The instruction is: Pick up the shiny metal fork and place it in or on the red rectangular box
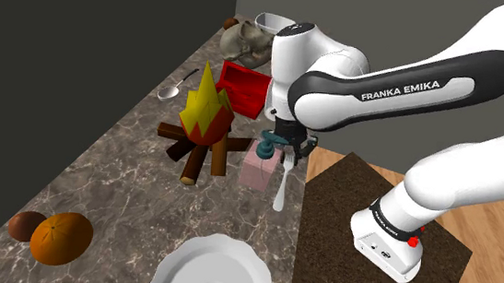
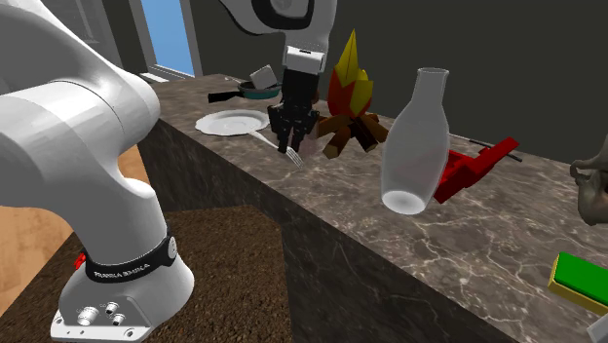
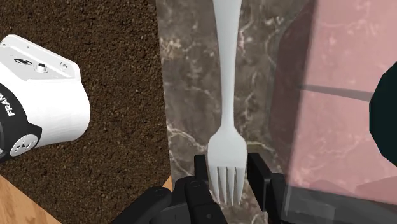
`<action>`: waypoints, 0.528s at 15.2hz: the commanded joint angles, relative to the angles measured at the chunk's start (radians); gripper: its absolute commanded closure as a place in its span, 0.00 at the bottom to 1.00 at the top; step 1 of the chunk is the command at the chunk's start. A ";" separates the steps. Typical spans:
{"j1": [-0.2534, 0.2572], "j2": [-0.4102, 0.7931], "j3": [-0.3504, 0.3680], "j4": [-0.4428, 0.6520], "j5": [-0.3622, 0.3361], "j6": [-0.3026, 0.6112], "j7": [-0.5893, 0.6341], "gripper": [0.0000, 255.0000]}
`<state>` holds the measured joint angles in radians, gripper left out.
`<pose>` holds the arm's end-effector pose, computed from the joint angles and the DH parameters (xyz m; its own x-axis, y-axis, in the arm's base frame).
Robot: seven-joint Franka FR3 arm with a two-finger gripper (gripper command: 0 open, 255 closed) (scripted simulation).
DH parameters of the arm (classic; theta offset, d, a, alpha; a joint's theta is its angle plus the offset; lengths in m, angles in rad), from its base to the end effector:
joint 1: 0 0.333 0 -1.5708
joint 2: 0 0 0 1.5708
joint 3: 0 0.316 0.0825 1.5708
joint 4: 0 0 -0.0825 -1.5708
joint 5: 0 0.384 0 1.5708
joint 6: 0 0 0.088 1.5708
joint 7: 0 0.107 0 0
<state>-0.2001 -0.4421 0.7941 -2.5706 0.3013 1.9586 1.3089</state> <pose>0.3160 0.2210 0.3492 0.5718 -0.8204 0.0038 -0.7923 -0.5509 0.2621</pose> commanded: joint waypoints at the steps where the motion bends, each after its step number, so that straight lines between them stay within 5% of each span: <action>1: 0.004 -0.018 -0.013 0.018 0.000 -0.035 -0.005 1.00; 8: 0.016 -0.073 -0.057 0.075 -0.003 -0.146 -0.021 1.00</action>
<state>-0.1853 -0.5085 0.7429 -2.5061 0.2997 1.8305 1.2893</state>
